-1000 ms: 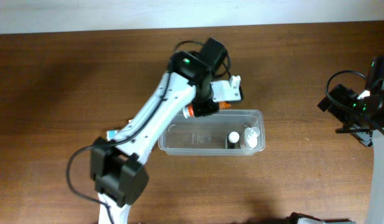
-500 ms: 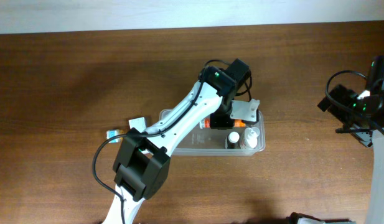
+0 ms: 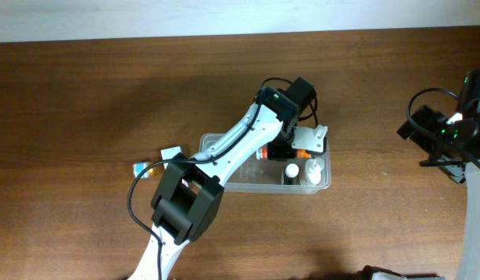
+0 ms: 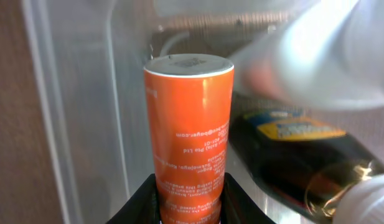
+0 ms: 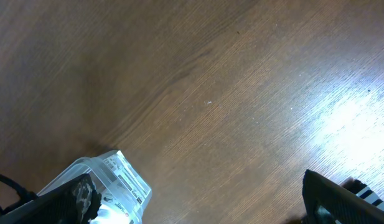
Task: Pack container
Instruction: 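Lift the orange tube and lay it in the container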
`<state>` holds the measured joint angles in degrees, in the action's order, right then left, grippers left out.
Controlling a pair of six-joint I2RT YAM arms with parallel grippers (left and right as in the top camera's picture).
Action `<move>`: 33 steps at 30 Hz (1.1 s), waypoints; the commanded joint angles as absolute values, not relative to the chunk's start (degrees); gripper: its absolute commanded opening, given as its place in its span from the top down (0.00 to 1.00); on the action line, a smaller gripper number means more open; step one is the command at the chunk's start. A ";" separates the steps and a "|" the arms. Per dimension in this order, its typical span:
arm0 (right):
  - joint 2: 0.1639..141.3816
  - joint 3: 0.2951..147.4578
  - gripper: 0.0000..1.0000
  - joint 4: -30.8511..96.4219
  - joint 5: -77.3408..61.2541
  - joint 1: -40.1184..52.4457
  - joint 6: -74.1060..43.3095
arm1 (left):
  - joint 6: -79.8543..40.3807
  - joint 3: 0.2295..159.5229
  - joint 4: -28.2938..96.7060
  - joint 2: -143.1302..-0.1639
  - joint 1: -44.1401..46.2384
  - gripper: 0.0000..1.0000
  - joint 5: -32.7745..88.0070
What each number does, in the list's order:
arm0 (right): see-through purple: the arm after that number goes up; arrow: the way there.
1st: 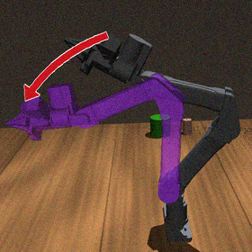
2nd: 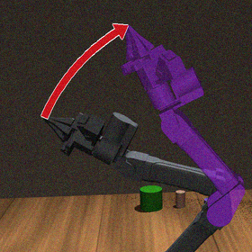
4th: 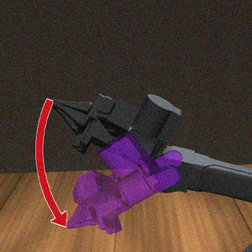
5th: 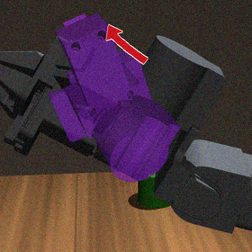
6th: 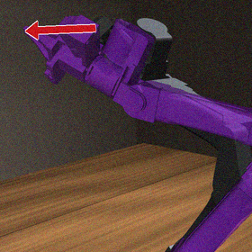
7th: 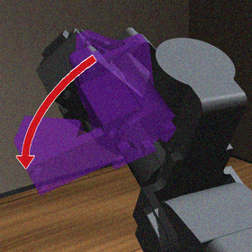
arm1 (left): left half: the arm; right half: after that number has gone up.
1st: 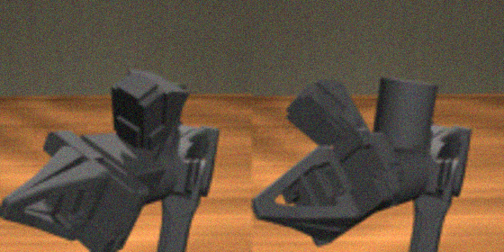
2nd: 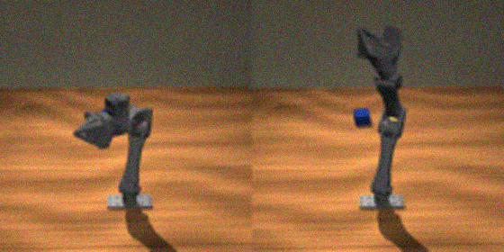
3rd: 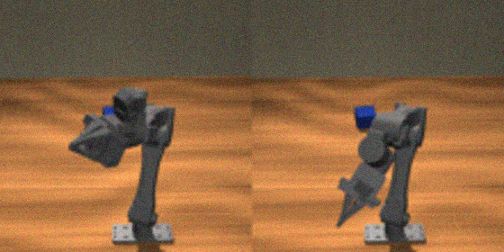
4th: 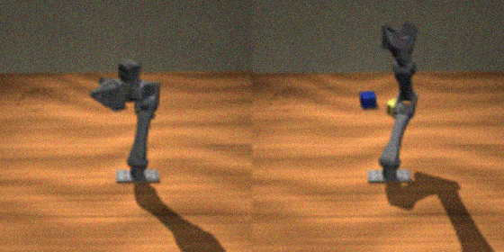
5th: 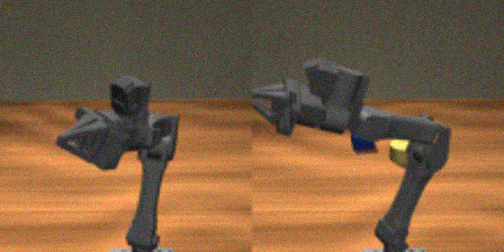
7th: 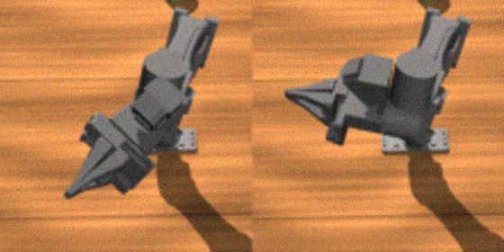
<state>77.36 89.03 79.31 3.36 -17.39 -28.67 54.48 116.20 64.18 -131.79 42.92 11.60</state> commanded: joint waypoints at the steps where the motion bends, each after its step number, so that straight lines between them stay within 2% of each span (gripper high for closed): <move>1: 77.23 89.47 0.01 79.31 3.44 -17.69 -28.77 | 55.53 116.99 63.66 -131.72 42.68 0.74 14.87; 6: 77.23 89.47 0.02 79.31 3.44 -17.69 -28.77 | 54.17 117.01 63.61 -131.72 42.65 0.62 14.81; 9: 77.23 89.47 0.02 79.31 3.44 -17.69 -28.77 | 50.37 117.91 63.61 -131.68 42.65 0.52 14.83; 10: 77.23 89.47 0.02 79.31 3.44 -17.69 -28.77 | 48.84 118.41 63.61 -131.68 42.61 0.44 14.83; 11: 77.23 89.47 0.02 79.31 3.44 -17.69 -28.77 | 46.70 119.37 63.79 -131.66 42.48 0.40 14.79; 18: 77.23 89.47 0.01 79.31 3.44 -17.69 -28.77 | 40.36 130.17 70.96 -131.55 41.08 0.40 14.28; 24: 77.25 89.47 0.02 79.31 3.44 -17.69 -28.77 | 30.96 143.87 83.44 -131.46 37.50 0.40 6.72; 31: 77.23 89.47 0.02 79.31 3.44 -17.69 -28.77 | 14.44 150.28 96.44 -131.00 25.06 0.43 -2.90; 33: 77.25 89.47 0.02 79.31 3.44 -17.69 -28.77 | 8.23 148.90 96.73 -130.78 19.25 0.48 -1.91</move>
